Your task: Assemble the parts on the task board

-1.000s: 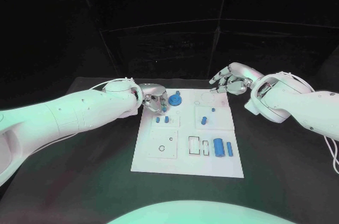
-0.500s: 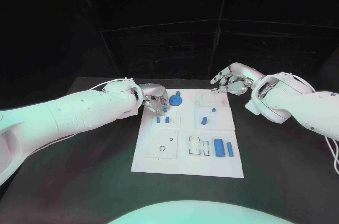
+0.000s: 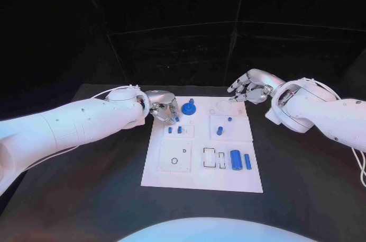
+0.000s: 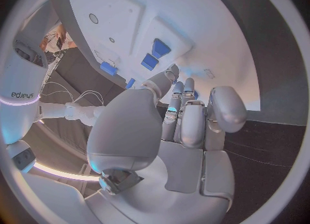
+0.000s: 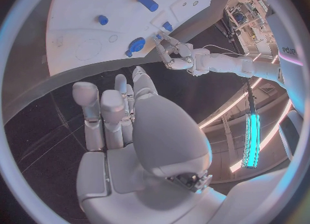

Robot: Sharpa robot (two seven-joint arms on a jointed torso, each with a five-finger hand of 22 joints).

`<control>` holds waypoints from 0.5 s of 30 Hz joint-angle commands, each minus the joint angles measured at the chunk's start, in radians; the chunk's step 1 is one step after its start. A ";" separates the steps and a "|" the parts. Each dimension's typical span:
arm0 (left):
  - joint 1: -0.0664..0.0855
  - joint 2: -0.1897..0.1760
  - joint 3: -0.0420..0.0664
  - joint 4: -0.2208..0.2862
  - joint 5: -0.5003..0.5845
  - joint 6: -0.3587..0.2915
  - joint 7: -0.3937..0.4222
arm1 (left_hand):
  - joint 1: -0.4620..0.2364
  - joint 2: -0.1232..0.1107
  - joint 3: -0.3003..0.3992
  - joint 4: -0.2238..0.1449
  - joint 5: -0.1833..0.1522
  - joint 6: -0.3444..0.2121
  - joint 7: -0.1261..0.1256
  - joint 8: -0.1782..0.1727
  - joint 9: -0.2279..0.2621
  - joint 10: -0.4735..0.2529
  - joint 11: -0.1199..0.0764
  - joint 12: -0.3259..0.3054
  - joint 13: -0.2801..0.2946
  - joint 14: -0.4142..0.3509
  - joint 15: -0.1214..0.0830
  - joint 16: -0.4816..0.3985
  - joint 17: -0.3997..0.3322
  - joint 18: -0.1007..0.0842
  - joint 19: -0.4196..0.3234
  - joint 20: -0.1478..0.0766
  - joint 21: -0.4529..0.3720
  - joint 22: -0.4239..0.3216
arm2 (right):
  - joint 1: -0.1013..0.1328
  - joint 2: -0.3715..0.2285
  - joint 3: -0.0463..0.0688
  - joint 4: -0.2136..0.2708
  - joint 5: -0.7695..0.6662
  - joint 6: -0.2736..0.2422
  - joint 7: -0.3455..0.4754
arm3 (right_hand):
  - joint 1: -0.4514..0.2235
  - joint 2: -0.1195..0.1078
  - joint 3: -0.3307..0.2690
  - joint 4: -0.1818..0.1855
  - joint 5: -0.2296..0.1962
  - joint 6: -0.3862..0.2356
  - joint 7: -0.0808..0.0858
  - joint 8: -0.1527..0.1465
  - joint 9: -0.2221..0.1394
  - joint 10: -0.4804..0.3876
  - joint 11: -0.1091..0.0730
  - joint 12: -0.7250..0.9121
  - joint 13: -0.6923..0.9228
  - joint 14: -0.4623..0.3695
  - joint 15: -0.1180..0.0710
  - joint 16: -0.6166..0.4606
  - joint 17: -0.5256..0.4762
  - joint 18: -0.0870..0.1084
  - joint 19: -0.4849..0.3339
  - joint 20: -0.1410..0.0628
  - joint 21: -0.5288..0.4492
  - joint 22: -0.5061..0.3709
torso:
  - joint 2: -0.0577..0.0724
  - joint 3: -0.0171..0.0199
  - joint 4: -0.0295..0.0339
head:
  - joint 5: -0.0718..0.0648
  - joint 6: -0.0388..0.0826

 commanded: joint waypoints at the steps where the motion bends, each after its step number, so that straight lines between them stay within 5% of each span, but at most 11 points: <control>1: 0.004 -0.022 0.003 0.015 0.080 -0.047 0.027 | -0.012 -0.019 -0.016 0.004 0.003 -0.015 0.002 -0.005 -0.001 -0.017 0.001 -0.009 -0.002 0.012 0.009 -0.005 -0.006 -0.011 -0.009 0.005 -0.025 -0.021 | 0.001 0.001 0.000 0.001 -0.125 0.055 -0.033 | 0.027 -0.001 0.008 -0.007 -0.019 0.020 -0.004 0.006 0.001 -0.011 0.002 -0.048 -0.043 -0.003 -0.002 -0.007 -0.004 0.019 0.001 -0.002 -0.003 0.002 | -0.001 0.0003 0.0000 | -0.006 0.006; 7: 0.017 -0.093 0.015 0.058 0.419 -0.103 0.095 | -0.042 -0.030 -0.090 0.036 0.002 -0.052 0.010 -0.003 0.000 -0.069 0.009 -0.027 -0.004 0.000 0.016 -0.022 -0.033 0.017 -0.054 0.013 -0.171 -0.149 | -0.006 0.003 0.000 0.005 -0.295 0.089 -0.073 | 0.049 -0.005 0.009 -0.006 -0.050 0.045 -0.010 -0.013 -0.003 -0.004 0.006 -0.168 -0.165 0.006 0.001 -0.010 -0.002 0.016 0.013 0.000 0.000 0.011 | -0.002 -0.0003 0.0008 | -0.033 0.012; 11: 0.025 -0.139 0.017 0.086 0.721 -0.120 0.172 | -0.034 -0.013 -0.145 0.057 0.004 -0.063 0.017 -0.001 0.001 -0.089 0.014 -0.023 -0.001 -0.024 0.020 -0.074 -0.130 0.036 -0.086 0.018 -0.282 -0.244 | -0.018 0.005 0.000 0.008 -0.380 0.094 -0.095 | 0.051 -0.009 0.006 -0.004 -0.059 0.047 -0.007 -0.024 -0.003 -0.018 0.014 -0.208 -0.209 0.013 0.007 0.004 0.013 0.012 0.026 0.004 0.013 0.029 | -0.002 -0.0001 0.0024 | -0.046 0.014; 15: 0.027 -0.175 0.017 0.117 0.958 -0.107 0.241 | -0.032 0.016 -0.163 0.073 0.003 -0.057 0.025 0.003 0.003 -0.069 0.017 0.000 0.005 -0.024 0.022 -0.081 -0.137 0.039 -0.089 0.020 -0.310 -0.266 | -0.036 0.006 0.000 0.011 -0.439 0.094 -0.109 | 0.053 -0.013 0.004 -0.003 -0.063 0.047 0.000 -0.037 -0.003 -0.015 0.020 -0.235 -0.249 0.034 0.013 0.073 0.084 -0.003 0.077 0.009 0.072 0.106 | -0.002 -0.0018 0.0016 | -0.053 0.017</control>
